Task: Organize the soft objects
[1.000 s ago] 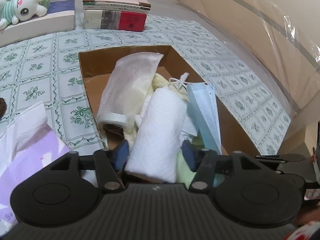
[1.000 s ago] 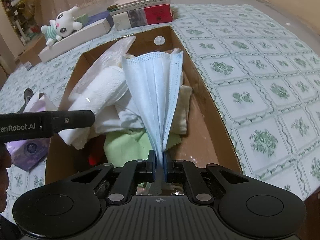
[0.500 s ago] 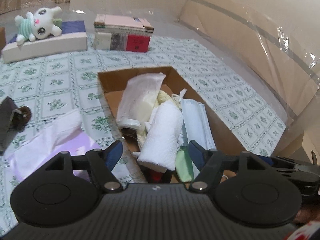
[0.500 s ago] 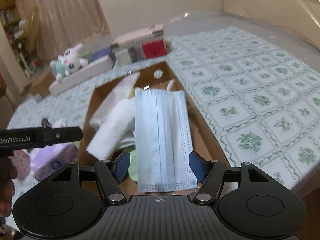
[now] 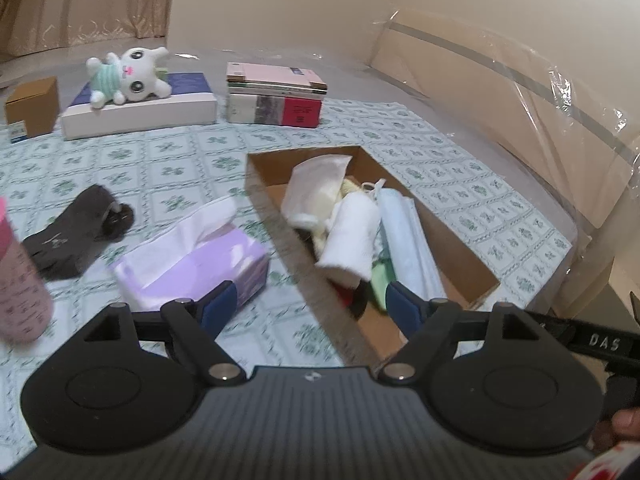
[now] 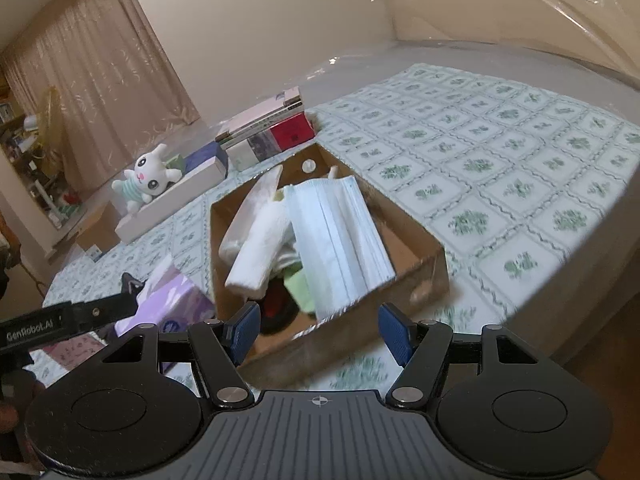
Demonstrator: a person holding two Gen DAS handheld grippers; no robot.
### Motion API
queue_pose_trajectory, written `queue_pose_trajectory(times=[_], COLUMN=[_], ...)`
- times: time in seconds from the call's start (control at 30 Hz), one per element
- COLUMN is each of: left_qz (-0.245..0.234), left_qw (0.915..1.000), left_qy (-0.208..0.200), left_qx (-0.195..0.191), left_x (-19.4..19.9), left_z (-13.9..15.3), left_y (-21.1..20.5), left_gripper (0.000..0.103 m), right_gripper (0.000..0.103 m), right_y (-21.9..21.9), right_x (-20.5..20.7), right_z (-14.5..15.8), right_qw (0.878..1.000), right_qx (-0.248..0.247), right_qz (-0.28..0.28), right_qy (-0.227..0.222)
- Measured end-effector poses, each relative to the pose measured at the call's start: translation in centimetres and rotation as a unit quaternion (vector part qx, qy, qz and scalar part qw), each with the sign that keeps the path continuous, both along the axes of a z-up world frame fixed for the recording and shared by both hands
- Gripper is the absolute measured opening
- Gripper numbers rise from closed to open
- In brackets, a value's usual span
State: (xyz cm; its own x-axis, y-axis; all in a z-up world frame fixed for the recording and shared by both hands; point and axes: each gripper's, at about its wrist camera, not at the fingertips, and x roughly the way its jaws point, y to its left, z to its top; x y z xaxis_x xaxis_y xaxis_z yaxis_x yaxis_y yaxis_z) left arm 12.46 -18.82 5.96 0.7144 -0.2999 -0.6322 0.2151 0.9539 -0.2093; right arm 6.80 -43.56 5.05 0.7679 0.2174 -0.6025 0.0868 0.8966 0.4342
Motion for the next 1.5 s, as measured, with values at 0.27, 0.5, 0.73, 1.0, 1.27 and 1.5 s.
queue_pose_trajectory(times=[0.27, 0.5, 0.73, 1.0, 1.27, 1.5], left_qz=[0.014, 0.016, 0.01, 0.028, 0.065, 0.093], left_qw=[0.9998, 0.9997, 0.9998, 0.9994, 0.9977, 0.9954], left_qy=[0.007, 0.005, 0.004, 0.001, 0.011, 0.022], left_qx=[0.011, 0.017, 0.015, 0.021, 0.013, 0.007], left_x=[-3.4, -5.6, -7.9, -10.1, -10.8, -11.1], left_z=[-0.2, -0.3, -0.4, -0.9, -1.9, -2.6], left_y=[2.8, 5.4, 9.4, 14.0, 18.6, 21.3], left_gripper=[0.082, 0.082, 0.082, 0.082, 0.082, 0.082], right_gripper=[0.065, 0.065, 0.065, 0.065, 0.065, 0.065], right_y=[2.6, 5.6, 9.4, 13.9, 16.9, 19.6], right_x=[-2.9, -4.0, -4.3, -4.2, -3.4, -2.2], right_z=[1.0, 1.5, 1.8, 2.1, 1.6, 0.8], right_qw=[1.0, 0.999, 0.998, 0.995, 0.993, 0.989], right_qx=[-0.009, -0.019, -0.027, -0.046, -0.053, -0.05], right_qz=[0.01, 0.026, 0.05, 0.084, 0.105, 0.138], right_qy=[-0.008, -0.013, -0.016, -0.017, -0.015, -0.009])
